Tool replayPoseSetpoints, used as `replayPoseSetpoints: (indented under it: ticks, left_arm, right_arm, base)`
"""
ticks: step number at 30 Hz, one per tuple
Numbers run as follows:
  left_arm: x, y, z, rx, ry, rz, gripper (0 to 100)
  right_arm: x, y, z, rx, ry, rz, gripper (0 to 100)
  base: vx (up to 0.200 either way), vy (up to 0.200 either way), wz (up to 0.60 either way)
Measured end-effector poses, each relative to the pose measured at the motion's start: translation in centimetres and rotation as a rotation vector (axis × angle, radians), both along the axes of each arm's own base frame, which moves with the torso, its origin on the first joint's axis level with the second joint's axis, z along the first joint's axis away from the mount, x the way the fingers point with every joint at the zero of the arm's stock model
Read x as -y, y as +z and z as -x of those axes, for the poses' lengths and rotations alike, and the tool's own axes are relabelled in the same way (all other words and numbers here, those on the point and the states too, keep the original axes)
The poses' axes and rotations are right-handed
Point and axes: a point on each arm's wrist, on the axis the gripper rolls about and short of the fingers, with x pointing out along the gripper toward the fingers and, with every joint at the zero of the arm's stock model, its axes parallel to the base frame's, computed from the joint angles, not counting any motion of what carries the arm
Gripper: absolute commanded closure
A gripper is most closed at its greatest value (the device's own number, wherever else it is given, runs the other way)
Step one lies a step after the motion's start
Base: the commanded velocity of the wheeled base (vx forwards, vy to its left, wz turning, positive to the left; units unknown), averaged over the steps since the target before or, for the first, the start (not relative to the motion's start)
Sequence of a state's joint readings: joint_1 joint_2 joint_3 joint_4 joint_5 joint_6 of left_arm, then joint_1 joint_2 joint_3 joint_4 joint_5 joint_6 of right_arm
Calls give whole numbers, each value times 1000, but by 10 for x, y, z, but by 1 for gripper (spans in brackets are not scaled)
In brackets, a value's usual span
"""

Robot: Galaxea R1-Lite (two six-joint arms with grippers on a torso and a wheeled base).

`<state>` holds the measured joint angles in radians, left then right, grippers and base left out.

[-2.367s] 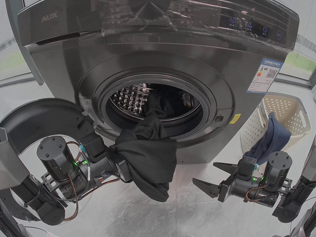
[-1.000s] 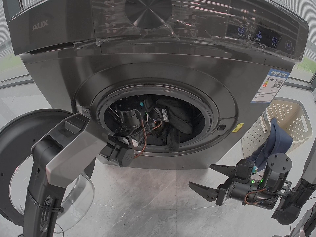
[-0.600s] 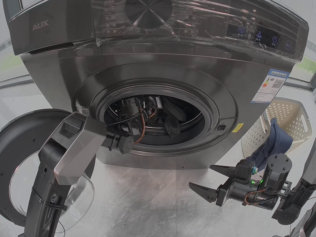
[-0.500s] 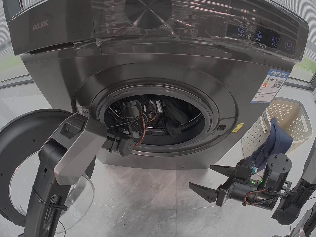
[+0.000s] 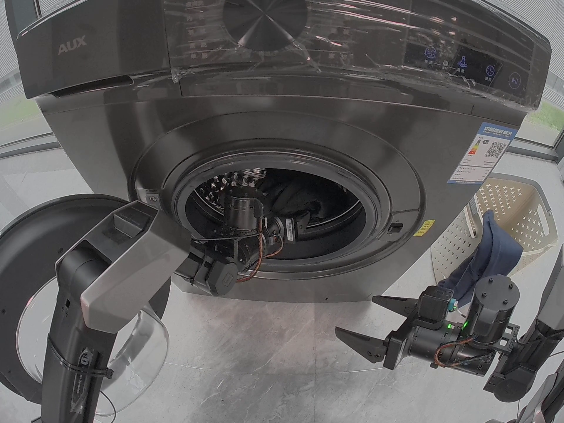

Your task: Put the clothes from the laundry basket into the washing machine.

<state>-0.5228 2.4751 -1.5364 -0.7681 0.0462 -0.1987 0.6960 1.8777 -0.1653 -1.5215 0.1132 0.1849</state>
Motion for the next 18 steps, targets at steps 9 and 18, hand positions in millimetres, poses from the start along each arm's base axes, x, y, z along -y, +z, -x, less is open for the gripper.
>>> replayPoseSetpoints:
  ticks: [9, 18]
  left_arm:
    - [9, 18, -17, 94, 32, 56, 100]
    - [11, 35, -43, 207, 132, 158, 100]
  right_arm:
    - [-1, -1, 2, -5, 7, 3, 0]
    - [-2, -3, 1, -9, 11, 6, 0]
  base:
    - [0, 0, 0]
    - [0, 0, 0]
